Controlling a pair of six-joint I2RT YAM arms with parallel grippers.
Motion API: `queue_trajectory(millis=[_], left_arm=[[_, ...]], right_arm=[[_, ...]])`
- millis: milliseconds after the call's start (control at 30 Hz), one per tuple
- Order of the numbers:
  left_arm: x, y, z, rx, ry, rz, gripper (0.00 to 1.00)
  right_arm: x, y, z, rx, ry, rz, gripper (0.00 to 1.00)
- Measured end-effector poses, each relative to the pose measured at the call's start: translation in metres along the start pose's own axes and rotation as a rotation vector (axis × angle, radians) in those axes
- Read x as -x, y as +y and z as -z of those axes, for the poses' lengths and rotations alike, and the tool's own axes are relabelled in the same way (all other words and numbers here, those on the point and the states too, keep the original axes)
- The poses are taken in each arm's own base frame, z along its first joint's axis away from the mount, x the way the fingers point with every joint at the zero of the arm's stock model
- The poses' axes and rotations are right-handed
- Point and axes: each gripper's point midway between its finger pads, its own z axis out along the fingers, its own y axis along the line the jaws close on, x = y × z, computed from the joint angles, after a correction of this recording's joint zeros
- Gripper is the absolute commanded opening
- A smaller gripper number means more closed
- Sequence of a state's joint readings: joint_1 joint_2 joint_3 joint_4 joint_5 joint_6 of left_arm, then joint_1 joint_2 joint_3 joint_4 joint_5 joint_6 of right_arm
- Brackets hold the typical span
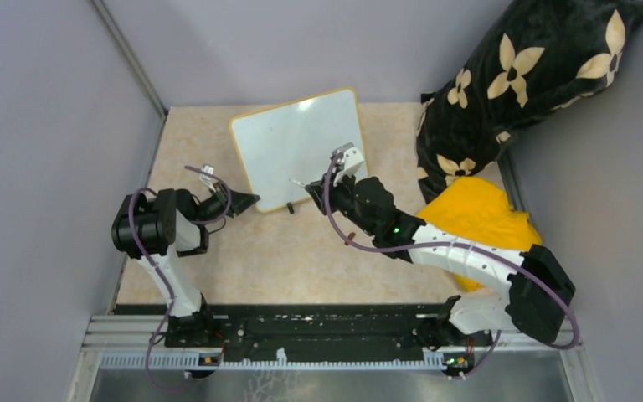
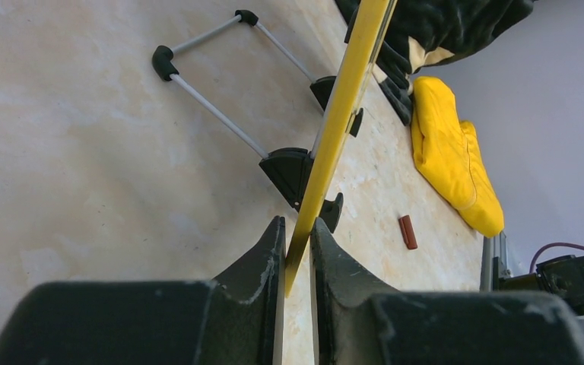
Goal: Write a sentence on the whiteboard
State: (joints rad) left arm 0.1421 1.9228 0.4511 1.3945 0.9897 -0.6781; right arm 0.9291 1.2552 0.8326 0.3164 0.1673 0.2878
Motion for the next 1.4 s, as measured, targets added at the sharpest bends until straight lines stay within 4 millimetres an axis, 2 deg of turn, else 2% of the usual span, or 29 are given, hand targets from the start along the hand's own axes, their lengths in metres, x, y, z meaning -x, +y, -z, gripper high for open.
queue_trajectory(millis=[100,367,500,633,800,967,1033,1200,1400], left_arm=[[0.000,0.000,0.000,-0.003,0.001,-0.002,0.12],[0.000,-0.001,0.000,-0.007,0.004,-0.005,0.07],[0.000,-0.001,0.000,-0.008,0.003,-0.006,0.05],[0.000,-0.001,0.000,-0.008,0.003,-0.007,0.00],[0.000,-0.001,0.000,-0.008,0.004,-0.014,0.01],[-0.001,0.000,0.000,-0.006,0.006,-0.021,0.34],[-0.001,0.000,-0.001,-0.001,0.005,-0.017,0.43],[-0.001,0.002,-0.001,0.007,0.004,-0.008,0.51],[-0.001,0.002,-0.001,0.007,0.003,-0.006,0.55]], right_arm=[[0.009,0.002,-0.012,-0.026,-0.035,0.014,0.00],[0.029,-0.002,-0.069,-0.130,-0.092,0.082,0.00],[0.031,-0.001,-0.091,-0.145,-0.105,0.105,0.00],[0.032,0.001,-0.103,-0.144,-0.110,0.120,0.00],[0.034,0.004,-0.110,-0.132,-0.115,0.117,0.00],[0.038,0.006,-0.111,-0.112,-0.126,0.106,0.00],[0.039,0.007,-0.112,-0.104,-0.128,0.103,0.00],[0.040,0.011,-0.112,-0.079,-0.132,0.098,0.00],[0.036,0.013,-0.112,-0.067,-0.126,0.088,0.00]])
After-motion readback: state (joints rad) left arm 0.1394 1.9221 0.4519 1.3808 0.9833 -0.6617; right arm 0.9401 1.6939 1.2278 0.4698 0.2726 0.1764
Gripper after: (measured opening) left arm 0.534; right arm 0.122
